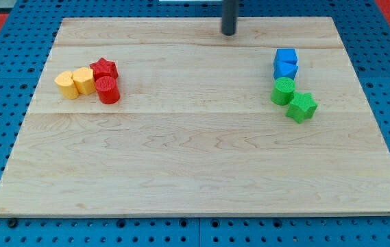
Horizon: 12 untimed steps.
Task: Move the blue blocks towards the bottom center side
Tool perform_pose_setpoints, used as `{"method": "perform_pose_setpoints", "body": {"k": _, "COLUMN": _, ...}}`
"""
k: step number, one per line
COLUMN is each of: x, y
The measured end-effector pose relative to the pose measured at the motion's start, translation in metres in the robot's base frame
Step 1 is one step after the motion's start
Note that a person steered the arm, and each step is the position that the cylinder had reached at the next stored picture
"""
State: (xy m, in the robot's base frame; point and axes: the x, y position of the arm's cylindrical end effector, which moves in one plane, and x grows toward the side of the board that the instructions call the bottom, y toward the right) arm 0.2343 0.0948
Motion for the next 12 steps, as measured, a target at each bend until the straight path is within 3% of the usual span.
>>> {"method": "perform_pose_setpoints", "body": {"k": 1, "x": 0.020, "y": 0.054}}
{"method": "perform_pose_setpoints", "body": {"k": 4, "x": 0.068, "y": 0.097}}
{"method": "perform_pose_setpoints", "body": {"k": 10, "x": 0.086, "y": 0.091}}
{"method": "perform_pose_setpoints", "body": {"k": 12, "x": 0.093, "y": 0.055}}
